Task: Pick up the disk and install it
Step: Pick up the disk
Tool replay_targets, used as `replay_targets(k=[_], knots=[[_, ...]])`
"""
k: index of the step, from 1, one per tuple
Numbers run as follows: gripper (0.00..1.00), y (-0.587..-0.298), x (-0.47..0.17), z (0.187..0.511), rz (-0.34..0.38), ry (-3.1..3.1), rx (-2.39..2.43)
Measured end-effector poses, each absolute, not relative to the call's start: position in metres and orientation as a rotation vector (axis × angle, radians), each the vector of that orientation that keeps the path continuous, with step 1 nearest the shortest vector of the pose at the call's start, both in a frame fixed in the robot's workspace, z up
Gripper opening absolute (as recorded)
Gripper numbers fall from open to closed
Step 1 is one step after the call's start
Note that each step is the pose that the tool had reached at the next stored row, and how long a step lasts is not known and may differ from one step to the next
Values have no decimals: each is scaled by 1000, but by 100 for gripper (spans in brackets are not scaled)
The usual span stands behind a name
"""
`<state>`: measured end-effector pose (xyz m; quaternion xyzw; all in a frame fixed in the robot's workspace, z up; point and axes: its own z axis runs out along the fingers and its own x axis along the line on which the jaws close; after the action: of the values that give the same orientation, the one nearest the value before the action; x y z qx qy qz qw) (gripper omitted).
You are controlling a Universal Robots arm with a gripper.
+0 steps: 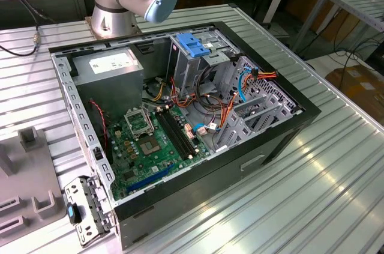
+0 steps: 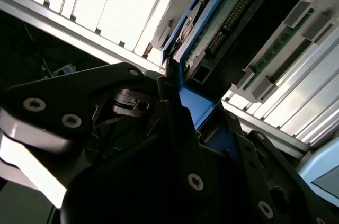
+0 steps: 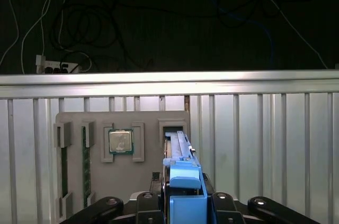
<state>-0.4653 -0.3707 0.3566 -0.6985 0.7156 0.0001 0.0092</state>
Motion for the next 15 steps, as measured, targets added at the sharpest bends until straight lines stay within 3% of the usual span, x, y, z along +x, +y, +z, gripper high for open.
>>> replay_targets(k=[15], knots=[[37, -371, -465, 365, 2, 2234, -2181]])
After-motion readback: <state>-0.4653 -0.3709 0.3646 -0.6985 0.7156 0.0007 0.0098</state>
